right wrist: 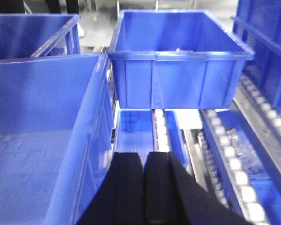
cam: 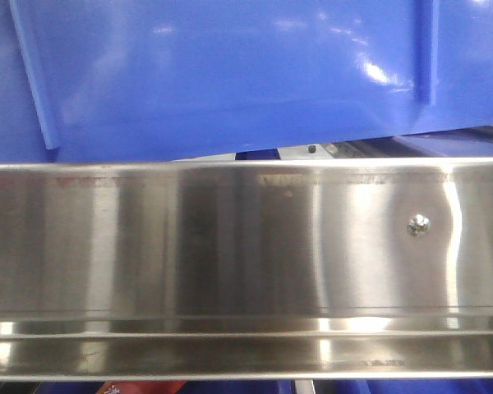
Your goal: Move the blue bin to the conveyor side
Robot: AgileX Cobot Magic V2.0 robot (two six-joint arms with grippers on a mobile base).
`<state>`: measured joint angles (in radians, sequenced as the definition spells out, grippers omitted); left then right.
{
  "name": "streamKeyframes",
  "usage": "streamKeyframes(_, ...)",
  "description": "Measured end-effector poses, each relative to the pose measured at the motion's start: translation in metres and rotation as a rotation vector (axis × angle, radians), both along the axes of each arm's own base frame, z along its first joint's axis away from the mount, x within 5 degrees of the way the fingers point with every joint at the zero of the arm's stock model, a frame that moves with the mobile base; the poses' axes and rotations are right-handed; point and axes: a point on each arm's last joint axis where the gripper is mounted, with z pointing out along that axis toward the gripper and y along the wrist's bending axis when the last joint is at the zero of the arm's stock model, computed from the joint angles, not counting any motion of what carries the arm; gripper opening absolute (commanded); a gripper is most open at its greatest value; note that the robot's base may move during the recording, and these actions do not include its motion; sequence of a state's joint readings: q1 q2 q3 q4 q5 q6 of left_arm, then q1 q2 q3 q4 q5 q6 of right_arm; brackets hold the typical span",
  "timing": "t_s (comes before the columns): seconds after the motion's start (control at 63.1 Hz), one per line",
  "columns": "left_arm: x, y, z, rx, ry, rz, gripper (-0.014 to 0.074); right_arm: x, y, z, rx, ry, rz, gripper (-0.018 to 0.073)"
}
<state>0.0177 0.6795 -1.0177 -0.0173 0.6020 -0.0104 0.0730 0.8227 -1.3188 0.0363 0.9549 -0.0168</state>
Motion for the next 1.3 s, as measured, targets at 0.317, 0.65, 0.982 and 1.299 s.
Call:
streamKeyframes(0.317, 0.019, 0.0, 0.012, 0.0, 0.031, 0.0, 0.0013, 0.042, 0.006, 0.0, 0.023, 0.109, 0.022, -0.0083)
streamKeyframes(0.65, 0.101, -0.002, 0.019, -0.047, 0.306, -0.027, 0.0013, 0.115, 0.03, 0.013, -0.041, 0.312, 0.099, -0.0083)
streamKeyframes(0.982, 0.148, -0.002, -0.001, -0.063, 0.481, -0.037, 0.0013, 0.171, 0.049, 0.012, -0.071, 0.331, 0.124, -0.0083)
streamKeyframes(1.299, 0.153, -0.003, -0.006, -0.065, 0.51, -0.038, 0.0013, 0.191, 0.052, -0.005, -0.091, 0.387, 0.117, 0.0103)
